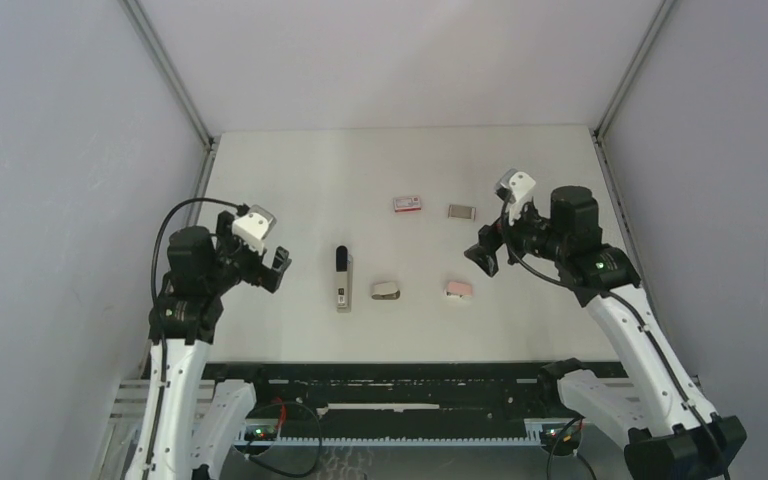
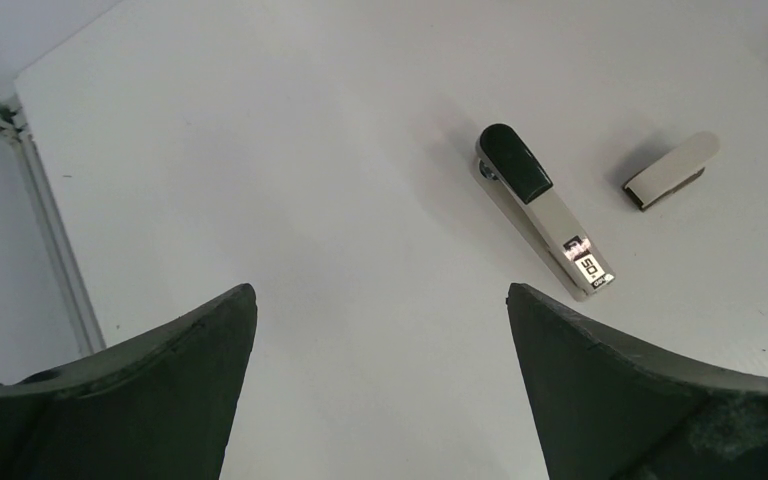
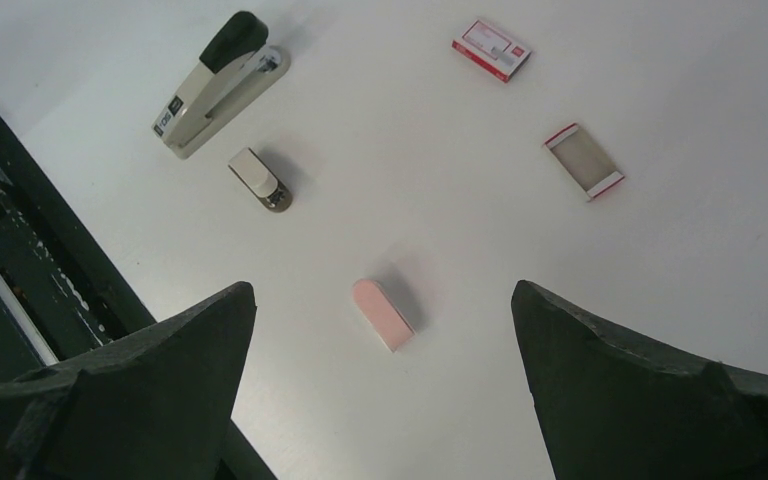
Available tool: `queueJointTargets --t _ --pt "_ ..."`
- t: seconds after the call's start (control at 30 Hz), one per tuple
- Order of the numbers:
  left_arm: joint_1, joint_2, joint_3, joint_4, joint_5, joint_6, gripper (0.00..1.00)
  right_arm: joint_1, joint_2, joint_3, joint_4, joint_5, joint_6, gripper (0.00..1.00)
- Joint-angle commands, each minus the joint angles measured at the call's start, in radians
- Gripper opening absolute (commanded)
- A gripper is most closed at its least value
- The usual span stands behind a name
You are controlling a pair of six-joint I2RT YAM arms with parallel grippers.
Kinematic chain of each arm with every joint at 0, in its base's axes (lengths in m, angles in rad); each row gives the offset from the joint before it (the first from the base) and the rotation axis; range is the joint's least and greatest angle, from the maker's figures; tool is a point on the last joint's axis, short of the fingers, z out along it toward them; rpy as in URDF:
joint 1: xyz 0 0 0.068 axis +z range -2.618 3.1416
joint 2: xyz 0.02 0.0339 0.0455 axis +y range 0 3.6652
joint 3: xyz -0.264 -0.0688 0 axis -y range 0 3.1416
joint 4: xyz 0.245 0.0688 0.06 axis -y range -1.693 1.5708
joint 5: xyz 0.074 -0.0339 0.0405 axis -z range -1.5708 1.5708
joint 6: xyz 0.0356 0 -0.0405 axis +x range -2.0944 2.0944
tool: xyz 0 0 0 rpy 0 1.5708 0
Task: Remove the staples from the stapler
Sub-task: Adjust the stapler at the center of the board.
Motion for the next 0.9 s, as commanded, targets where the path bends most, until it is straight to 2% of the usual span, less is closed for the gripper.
queueJointTargets --t 0.0,0.13,0.4,0.73,0.87 --pt "-0.011 0.081 -0.004 0.036 0.071 0.025 1.0 0.065 0.042 0.018 0.044 0.115 -0.032 1.0" --pt "-0.055 0.166 -0.005 0.068 0.058 -0.002 1.0 0.109 0.094 0.031 0.051 0.174 -0.04 1.0" --pt "-0.181 0.268 -0.01 0.176 -0.134 -0.122 1.0 0.151 0.203 0.08 0.046 0.236 -0.043 1.0" --pt "-0.207 0.472 0.105 0.157 -0.131 -0.343 1.0 0.151 0.22 -0.006 0.107 0.327 -0.074 1.0" --pt "-0.248 0.528 0.128 0.174 -0.182 -0.388 1.0 0.142 0.23 -0.022 0.125 0.327 -0.08 1.0"
